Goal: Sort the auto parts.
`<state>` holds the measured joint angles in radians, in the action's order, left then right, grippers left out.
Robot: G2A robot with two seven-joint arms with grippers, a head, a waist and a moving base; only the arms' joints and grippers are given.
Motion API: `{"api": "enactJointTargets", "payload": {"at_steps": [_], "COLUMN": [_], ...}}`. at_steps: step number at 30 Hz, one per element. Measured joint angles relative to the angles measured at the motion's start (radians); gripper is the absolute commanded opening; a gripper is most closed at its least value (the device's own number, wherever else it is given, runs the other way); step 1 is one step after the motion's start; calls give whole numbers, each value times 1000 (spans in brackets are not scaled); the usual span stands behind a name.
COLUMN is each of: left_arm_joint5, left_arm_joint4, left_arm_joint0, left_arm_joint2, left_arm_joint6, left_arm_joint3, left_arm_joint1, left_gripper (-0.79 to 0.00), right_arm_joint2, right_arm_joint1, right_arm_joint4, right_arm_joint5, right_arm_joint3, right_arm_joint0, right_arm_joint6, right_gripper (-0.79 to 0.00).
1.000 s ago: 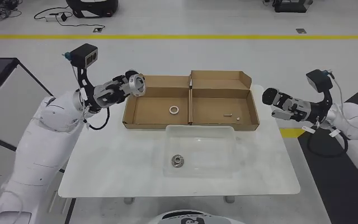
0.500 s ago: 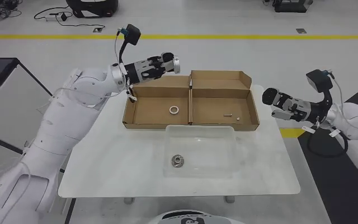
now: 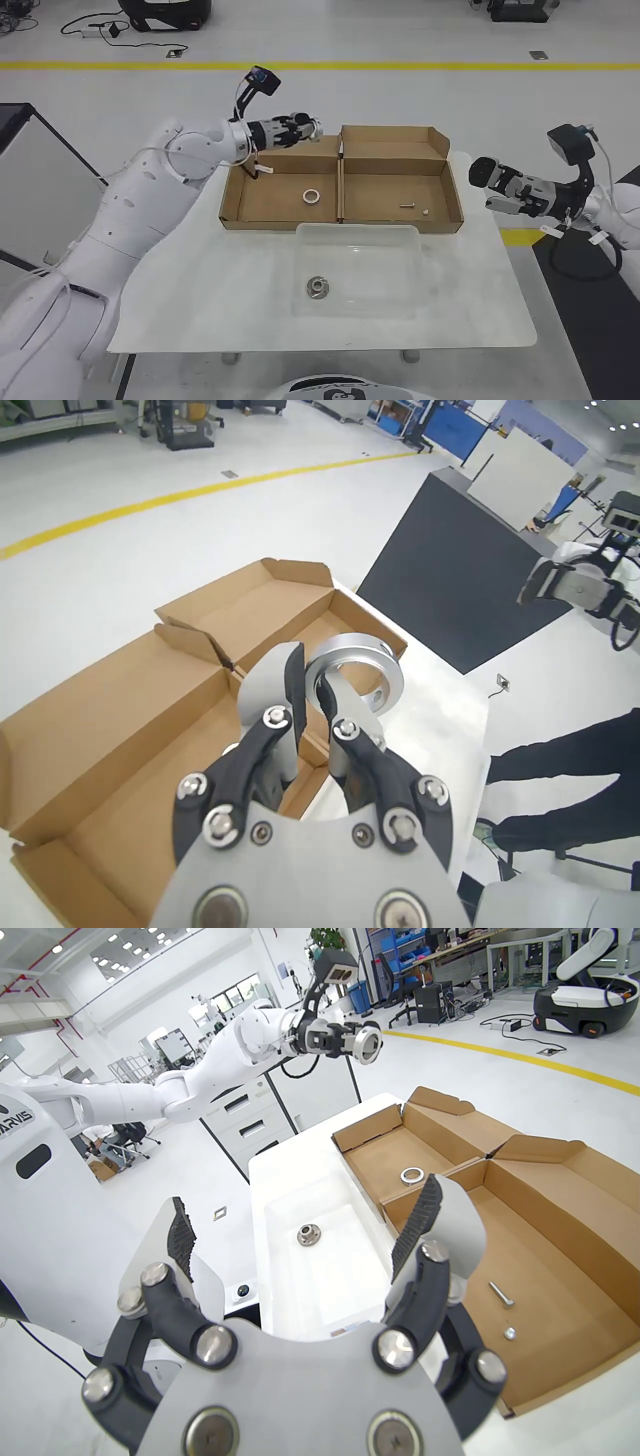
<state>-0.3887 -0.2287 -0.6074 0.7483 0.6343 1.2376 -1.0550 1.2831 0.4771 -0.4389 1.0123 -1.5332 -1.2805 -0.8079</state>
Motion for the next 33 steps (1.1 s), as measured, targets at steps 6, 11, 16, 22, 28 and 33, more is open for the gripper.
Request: {"api": "enactJointTargets", "payload": {"at_steps": [6, 11, 16, 22, 28, 33], "left_arm_joint5": [73, 133, 188, 248, 286, 287], "left_arm_joint4": [-57, -82, -108, -180, -217, -244], "left_arm_joint0": [13, 42, 81, 136, 175, 187], "left_arm_joint2": [-37, -66, -104, -167, -218, -250], "left_arm_joint6": [19, 6, -6, 13, 71, 89], "left_arm_joint3": [-64, -119, -186, -291, -404, -485], "left_arm_joint1": [-23, -52, -89, -138, -188, -226], "left_gripper": [-785, -785, -785, -785, -785, -785], "right_arm_joint2": [0, 0, 0, 0, 0, 0], "right_arm_joint1": [0, 0, 0, 0, 0, 0], "right_arm_joint4": [0, 0, 0, 0, 0, 0], "right_arm_joint5": [0, 0, 0, 0, 0, 0], "right_arm_joint3": [0, 0, 0, 0, 0, 0], "right_arm_joint0": [0, 0, 0, 0, 0, 0], "right_arm_joint6": [0, 0, 0, 0, 0, 0], "right_gripper": [0, 0, 0, 0, 0, 0]}}
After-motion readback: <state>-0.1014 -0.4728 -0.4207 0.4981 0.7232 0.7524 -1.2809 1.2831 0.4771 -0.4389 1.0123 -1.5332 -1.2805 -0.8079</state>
